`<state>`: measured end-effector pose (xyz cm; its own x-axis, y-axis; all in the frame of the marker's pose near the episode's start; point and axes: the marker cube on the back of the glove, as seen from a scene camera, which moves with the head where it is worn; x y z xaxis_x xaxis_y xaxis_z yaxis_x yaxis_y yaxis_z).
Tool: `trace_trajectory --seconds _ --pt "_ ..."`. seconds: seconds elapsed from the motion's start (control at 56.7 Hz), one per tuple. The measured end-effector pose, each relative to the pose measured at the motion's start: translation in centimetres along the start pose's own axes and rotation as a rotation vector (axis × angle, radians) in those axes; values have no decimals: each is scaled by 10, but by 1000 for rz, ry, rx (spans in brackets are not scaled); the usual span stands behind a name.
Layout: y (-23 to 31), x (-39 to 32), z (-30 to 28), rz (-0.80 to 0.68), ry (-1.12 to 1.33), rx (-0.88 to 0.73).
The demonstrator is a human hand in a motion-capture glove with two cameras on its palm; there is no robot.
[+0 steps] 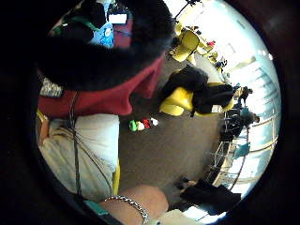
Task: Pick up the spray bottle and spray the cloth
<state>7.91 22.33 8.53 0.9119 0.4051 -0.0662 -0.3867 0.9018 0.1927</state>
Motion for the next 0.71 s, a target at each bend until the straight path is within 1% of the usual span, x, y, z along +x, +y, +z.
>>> trace_trajectory --seconds 0.124,0.212,0.318,0.353,0.424,0.459,0.512,0.6,0.653,0.706 --pt "-31 7 9 74 -193 88" --pt "-55 7 19 123 -386 128" --pt "-96 10 30 238 -471 201" --pt "-107 11 36 218 -491 221" --pt "-127 8 47 267 -558 234" --pt "-137 9 52 256 -584 262" --pt "-147 11 58 221 -632 256" --pt "-180 15 67 242 -700 391" --pt "-188 15 71 268 -736 372" --pt "-193 17 78 213 -765 376"
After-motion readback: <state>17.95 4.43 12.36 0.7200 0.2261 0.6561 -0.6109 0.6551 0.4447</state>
